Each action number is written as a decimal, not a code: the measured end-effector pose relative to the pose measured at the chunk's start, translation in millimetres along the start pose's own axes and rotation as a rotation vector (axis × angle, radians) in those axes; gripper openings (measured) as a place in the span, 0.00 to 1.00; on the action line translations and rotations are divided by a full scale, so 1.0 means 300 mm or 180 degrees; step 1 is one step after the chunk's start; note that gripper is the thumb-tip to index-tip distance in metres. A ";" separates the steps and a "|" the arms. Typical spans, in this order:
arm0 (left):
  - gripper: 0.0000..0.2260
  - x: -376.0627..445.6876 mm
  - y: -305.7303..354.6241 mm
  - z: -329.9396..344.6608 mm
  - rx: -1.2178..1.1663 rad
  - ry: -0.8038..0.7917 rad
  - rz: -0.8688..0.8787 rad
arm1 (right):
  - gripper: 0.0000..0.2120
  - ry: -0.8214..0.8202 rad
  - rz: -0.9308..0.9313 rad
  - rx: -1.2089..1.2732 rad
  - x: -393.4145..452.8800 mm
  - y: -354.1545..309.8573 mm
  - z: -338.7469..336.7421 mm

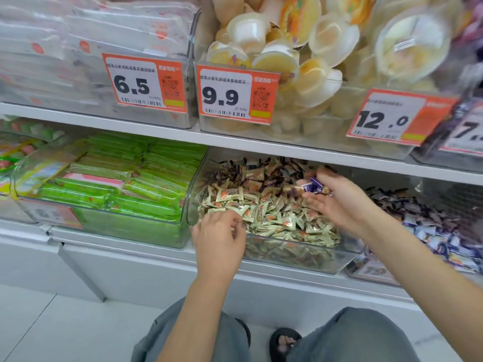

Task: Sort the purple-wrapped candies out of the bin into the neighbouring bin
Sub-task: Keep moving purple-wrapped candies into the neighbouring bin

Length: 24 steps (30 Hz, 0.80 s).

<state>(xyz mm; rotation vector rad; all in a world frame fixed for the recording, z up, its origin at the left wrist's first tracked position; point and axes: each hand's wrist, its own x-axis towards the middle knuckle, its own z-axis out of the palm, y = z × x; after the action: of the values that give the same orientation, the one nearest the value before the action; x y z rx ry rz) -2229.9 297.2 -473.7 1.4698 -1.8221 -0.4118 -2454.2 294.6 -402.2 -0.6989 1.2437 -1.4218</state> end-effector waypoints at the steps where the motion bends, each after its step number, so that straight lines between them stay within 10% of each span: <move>1: 0.04 -0.008 0.008 0.003 0.0013 -0.0053 0.0059 | 0.07 0.0316 -0.0329 -0.0272 -0.032 -0.007 -0.054; 4: 0.04 -0.017 0.017 0.004 0.0092 -0.0122 0.0136 | 0.07 0.1350 -0.1235 -0.2068 -0.108 -0.036 -0.239; 8: 0.04 -0.018 0.003 -0.006 0.0014 -0.0177 0.0188 | 0.25 0.0683 -0.0277 -0.4064 -0.183 -0.072 -0.422; 17: 0.04 -0.033 -0.070 -0.044 -0.0199 0.0052 -0.0004 | 0.11 0.0270 -0.1892 -0.4263 -0.143 0.009 -0.140; 24: 0.04 -0.013 -0.085 -0.052 -0.0213 -0.0190 0.0244 | 0.15 -0.0360 -0.1404 -0.4703 0.174 0.039 0.132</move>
<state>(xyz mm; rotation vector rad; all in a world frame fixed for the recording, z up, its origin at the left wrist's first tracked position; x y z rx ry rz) -2200.8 296.6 -481.4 1.3508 -1.8869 -0.4785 -2427.9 234.5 -412.8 -2.0787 2.0344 -0.5048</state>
